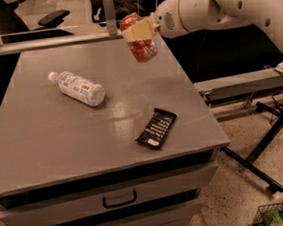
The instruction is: Place coke can upright
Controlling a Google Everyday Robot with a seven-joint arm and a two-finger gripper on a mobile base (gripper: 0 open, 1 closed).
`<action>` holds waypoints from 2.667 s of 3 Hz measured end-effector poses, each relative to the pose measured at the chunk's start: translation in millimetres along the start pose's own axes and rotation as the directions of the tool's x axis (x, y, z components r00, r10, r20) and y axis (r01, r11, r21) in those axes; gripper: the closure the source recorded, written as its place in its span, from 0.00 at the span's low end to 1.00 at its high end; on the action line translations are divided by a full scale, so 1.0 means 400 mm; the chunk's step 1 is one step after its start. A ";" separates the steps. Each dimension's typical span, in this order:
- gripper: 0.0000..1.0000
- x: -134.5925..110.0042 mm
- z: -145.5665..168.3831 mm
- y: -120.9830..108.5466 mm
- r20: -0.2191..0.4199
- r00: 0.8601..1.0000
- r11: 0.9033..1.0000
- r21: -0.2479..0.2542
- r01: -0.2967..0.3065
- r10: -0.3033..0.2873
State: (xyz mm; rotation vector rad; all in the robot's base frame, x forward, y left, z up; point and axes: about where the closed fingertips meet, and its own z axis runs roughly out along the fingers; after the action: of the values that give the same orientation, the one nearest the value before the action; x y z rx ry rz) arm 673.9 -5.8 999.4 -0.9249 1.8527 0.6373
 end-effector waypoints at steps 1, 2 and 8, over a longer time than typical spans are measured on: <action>1.00 0.011 0.020 0.006 0.104 0.994 0.999 0.034 -0.032 0.028; 1.00 0.010 0.028 0.003 0.174 0.984 0.997 0.059 -0.052 0.041; 1.00 -0.038 0.093 0.002 0.358 0.925 0.990 0.000 0.138 -0.129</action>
Offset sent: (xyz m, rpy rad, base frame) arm 0.0073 0.0027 -0.0093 0.2126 -0.1298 -0.1344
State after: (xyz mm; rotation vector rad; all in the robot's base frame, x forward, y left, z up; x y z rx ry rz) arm 696.5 27.4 997.4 -0.8772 1.4481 0.6951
